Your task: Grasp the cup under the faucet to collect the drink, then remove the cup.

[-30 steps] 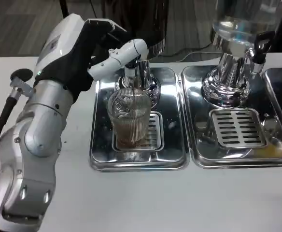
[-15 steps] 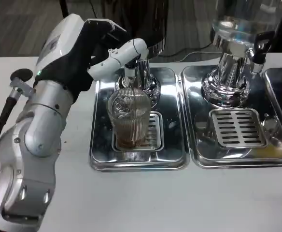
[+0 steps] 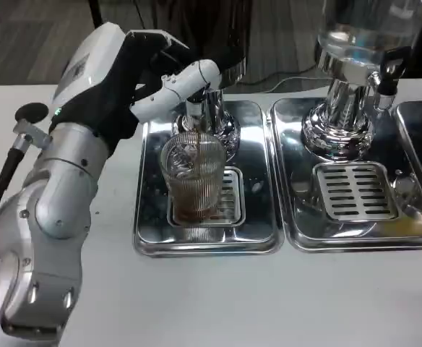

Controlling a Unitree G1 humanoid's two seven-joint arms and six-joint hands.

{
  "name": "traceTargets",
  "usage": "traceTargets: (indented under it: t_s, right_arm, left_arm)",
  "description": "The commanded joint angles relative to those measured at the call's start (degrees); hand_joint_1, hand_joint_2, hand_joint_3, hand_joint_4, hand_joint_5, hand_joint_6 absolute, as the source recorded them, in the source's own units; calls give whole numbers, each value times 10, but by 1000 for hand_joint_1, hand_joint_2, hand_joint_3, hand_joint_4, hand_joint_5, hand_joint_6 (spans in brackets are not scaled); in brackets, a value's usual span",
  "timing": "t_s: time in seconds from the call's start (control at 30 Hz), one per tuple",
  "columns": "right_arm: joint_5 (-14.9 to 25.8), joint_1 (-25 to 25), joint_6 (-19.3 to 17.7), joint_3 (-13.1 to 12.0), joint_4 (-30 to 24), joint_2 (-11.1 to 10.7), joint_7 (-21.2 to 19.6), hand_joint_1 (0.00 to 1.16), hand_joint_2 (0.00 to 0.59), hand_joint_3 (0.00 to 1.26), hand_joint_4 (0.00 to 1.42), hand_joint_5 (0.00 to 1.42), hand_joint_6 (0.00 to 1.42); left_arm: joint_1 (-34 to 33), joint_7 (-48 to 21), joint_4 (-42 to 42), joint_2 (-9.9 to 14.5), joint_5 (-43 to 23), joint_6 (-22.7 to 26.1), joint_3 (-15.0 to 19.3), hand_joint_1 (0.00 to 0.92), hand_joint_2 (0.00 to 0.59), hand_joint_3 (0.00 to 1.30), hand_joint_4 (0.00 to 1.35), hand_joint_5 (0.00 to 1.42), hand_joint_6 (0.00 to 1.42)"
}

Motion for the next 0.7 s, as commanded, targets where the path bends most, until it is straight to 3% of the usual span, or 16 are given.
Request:
traceTargets:
  t_s: [0.03,0.7]
  right_arm:
    - [12,4,-5,-6,-4,1,1,757,540,352,290,236,100]
    - [12,6,-7,-5,-6,2,1,758,540,352,290,245,101]
  left_arm:
    - [14,-7,-11,-1,-4,-7,-4,50,82,654,579,369,80]
    - [14,-8,-14,1,-3,-7,-3,47,83,654,587,369,80]
